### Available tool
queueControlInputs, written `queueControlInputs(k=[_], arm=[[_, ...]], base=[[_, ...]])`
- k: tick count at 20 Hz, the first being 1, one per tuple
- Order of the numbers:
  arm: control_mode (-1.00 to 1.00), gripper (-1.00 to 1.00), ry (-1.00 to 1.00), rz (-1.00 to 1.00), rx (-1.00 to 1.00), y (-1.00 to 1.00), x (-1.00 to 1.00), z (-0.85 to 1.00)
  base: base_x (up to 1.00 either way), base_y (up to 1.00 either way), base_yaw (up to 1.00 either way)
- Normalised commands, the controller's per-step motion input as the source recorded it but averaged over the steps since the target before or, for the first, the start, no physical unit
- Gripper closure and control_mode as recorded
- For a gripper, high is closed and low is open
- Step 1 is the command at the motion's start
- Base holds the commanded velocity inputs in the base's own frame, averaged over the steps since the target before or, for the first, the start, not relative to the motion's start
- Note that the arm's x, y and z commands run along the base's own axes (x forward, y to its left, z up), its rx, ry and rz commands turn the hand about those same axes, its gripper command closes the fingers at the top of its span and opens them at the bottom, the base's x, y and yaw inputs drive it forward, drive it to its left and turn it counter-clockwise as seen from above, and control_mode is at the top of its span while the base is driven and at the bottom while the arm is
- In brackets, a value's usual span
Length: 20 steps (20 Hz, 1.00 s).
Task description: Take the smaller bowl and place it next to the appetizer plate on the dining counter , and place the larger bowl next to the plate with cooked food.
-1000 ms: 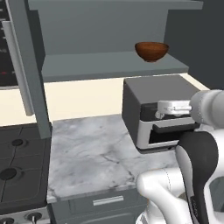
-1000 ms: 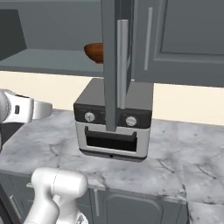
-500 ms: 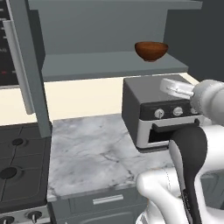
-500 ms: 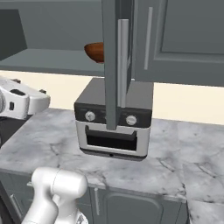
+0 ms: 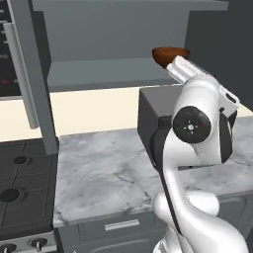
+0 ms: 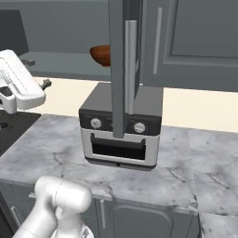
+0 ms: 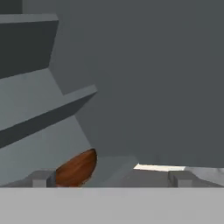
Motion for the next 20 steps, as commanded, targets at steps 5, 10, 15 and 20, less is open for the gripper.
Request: queueControlInputs(k=[5, 10, 15, 20], arm=[[-1.0, -1.0, -0.13, -0.29, 0.48, 0.0, 0.08, 0.39], [-1.0, -1.0, 0.0, -0.05, 0.56, 0.0, 0.02, 0.05], [-1.0, -1.0, -0.01, 0.05, 0.24, -0.09, 0.47, 0.01], [-1.0, -1.0, 0.0, 0.05, 0.07, -0.3, 0.88, -0.36]], base=[[0.0, 0.0, 0.0], [0.0, 0.0, 0.0], [0.0, 0.0, 0.0], [0.0, 0.0, 0.0]])
